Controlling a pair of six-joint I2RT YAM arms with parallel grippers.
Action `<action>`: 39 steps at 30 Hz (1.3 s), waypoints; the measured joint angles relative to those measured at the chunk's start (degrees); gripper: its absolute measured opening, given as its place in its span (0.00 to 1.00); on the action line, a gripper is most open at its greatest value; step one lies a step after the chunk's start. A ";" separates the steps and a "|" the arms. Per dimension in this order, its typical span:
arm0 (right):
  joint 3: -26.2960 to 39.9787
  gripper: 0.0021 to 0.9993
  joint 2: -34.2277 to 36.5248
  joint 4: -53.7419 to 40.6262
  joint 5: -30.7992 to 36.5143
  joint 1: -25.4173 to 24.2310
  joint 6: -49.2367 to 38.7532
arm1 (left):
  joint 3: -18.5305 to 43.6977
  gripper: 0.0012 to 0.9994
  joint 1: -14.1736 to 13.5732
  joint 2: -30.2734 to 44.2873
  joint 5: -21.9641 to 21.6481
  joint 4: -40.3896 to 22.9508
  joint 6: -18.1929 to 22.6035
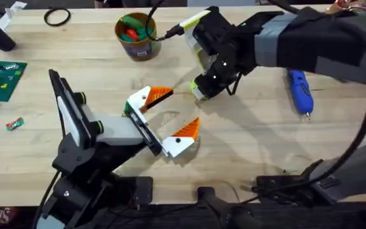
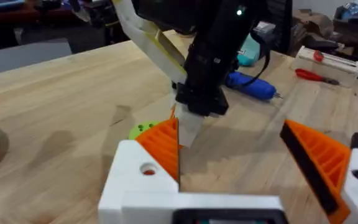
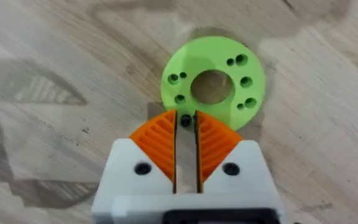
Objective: Pick up the gripper from the table and insert it into the empty holder that is missing its gripper. Then pick up a screw, insert it into the mounting hole, and use the screwdriver to tighten it. Finally, clean up the table by picking up the vegetable and placing it into the bucket.
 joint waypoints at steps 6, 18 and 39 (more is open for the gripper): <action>0.00 0.06 0.00 -0.46 -0.02 0.00 0.00 | 0.00 0.99 0.00 0.00 0.00 0.00 0.00; 0.00 0.00 0.22 -0.40 -0.02 0.00 0.00 | 0.00 0.99 0.00 0.00 0.00 0.00 0.00; 14.09 0.00 -8.24 -16.38 0.00 -0.37 -0.02 | 0.00 0.99 0.00 0.00 0.00 0.00 0.00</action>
